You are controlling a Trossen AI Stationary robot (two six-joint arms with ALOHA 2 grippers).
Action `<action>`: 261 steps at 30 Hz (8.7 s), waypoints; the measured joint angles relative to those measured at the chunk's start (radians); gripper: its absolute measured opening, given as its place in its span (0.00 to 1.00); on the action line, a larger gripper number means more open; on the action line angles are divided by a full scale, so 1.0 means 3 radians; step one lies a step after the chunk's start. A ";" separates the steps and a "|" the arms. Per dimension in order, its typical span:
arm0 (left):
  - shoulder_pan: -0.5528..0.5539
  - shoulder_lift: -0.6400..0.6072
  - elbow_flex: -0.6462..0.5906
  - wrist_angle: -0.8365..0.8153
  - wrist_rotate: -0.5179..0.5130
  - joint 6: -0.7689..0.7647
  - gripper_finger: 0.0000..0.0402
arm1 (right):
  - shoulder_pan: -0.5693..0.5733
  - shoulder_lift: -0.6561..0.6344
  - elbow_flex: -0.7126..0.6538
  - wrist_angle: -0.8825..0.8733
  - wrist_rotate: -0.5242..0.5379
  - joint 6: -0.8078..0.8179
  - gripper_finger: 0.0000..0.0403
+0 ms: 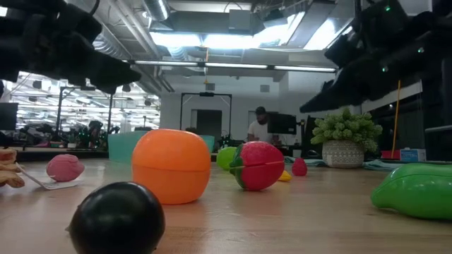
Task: Pick and placing Produce into tupperware
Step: Put the orange pumpkin into the blue bin
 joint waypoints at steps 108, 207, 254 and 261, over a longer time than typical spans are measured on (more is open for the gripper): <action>0.0002 -0.0001 -0.0028 0.0022 0.0002 0.0025 0.45 | -0.0354 0.2577 0.1036 0.0899 0.0499 0.0465 0.69; 0.0343 0.1372 0.0970 0.0376 -0.0765 -0.1779 0.79 | -0.0016 0.1124 0.1110 0.0186 0.0496 -0.0544 0.62; 0.0593 0.2909 0.2204 0.0847 0.0260 -0.3178 0.79 | 0.0183 0.1125 0.1410 0.0050 0.0007 -0.1140 0.62; 0.0623 0.2908 0.2277 0.0792 0.0355 -0.3117 0.79 | 0.0182 0.1125 0.1408 0.0020 0.0007 -0.1135 0.62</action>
